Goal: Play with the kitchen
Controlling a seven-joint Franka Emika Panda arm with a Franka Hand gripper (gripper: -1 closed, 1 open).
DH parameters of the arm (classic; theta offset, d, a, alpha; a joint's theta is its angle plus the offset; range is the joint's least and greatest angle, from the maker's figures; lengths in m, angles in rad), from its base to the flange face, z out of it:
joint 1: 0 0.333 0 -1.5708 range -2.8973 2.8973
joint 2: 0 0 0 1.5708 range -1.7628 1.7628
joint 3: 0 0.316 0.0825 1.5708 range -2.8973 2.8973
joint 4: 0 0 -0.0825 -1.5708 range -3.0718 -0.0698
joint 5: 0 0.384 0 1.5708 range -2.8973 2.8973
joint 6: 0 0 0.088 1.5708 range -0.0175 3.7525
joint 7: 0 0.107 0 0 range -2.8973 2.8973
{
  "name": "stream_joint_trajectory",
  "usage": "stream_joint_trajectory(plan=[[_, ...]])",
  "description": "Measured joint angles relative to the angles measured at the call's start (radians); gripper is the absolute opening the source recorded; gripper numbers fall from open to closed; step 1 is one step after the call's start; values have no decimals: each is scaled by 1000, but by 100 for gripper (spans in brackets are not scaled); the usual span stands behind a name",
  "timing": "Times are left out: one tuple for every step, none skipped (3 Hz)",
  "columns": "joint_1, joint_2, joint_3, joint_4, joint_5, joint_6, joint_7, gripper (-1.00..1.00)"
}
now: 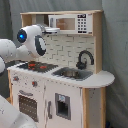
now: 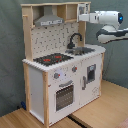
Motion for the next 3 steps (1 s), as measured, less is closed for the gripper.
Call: stream_joint_trajectory(plan=[[17,-11,-3,1,0,-3,-1,100],[100,-59,-21,10,2,21,0,100],[118,-91,-17,20,3,61,90,100]])
